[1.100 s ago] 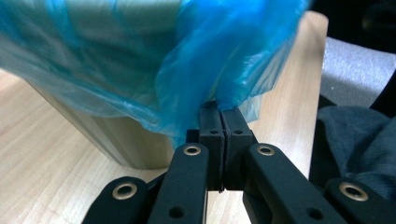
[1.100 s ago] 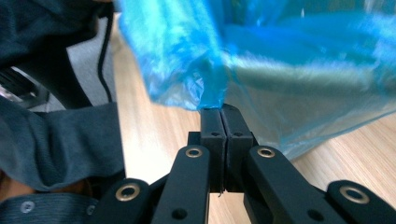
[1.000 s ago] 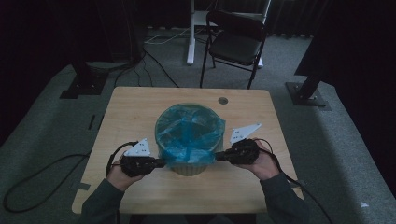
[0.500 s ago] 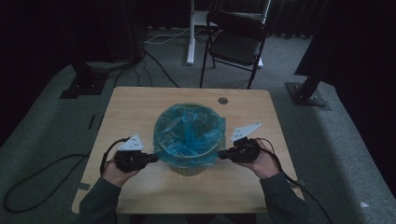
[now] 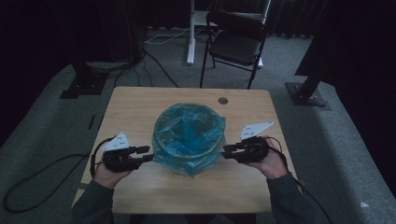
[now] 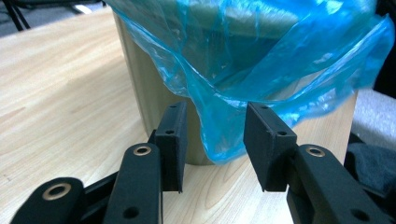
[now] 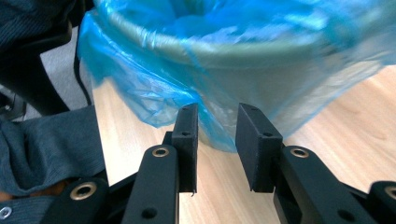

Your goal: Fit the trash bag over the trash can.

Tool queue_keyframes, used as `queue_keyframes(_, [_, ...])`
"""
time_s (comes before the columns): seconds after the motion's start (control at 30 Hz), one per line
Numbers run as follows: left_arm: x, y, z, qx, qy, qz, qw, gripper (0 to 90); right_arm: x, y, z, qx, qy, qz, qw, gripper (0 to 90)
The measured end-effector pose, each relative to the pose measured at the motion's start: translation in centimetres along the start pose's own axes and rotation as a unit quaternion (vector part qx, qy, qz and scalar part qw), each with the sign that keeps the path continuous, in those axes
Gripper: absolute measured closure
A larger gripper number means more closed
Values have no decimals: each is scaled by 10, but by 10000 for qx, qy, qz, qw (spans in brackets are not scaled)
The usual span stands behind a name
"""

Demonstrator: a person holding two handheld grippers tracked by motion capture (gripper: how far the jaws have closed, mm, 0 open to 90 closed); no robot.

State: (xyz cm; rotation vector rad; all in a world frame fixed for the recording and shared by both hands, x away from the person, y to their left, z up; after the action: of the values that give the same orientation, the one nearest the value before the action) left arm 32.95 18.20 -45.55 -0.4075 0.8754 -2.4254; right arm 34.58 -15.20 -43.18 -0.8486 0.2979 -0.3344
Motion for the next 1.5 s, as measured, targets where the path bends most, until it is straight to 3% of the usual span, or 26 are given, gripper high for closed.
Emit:
queue_keyframes(0.27, [-3,-12,9,215,1,86,9997,583,9,-15,3,315,156,-127,9993,673])
queue_keyframes(0.6, [-10,-15,49,526,71,198,9984,571,29,-27,27,722,276,-566,9954,673])
queue_keyframes(0.73, [-19,-13,62,552,-45,265,9981,570,40,-27,35,785,359,-737,9935,674])
queue_keyframes(0.9, [-34,1,77,355,-181,302,9987,562,59,-23,48,876,581,-908,9903,676])
queue_keyframes(1.13, [-48,17,87,271,-355,344,9984,558,74,-12,61,895,711,-918,9892,669])
queue_keyframes(1.4, [-58,32,92,98,-455,496,9977,600,87,5,71,788,846,-797,9901,654])
queue_keyframes(1.5, [-62,36,93,46,-496,574,9971,649,92,10,73,776,912,-673,9905,691])
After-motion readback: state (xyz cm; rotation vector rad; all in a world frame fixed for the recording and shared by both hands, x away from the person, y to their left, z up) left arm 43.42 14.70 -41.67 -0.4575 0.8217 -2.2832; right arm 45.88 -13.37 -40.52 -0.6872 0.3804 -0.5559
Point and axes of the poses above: each handheld gripper's, and its own axes: y roughly forward along the jaws, z roughly out of its top, x roughly to its right, the point moved 7 cm from there along y, roughly forward along the jaws, and after that the axes turned 11 degrees about -x, right-handed, at the moved point
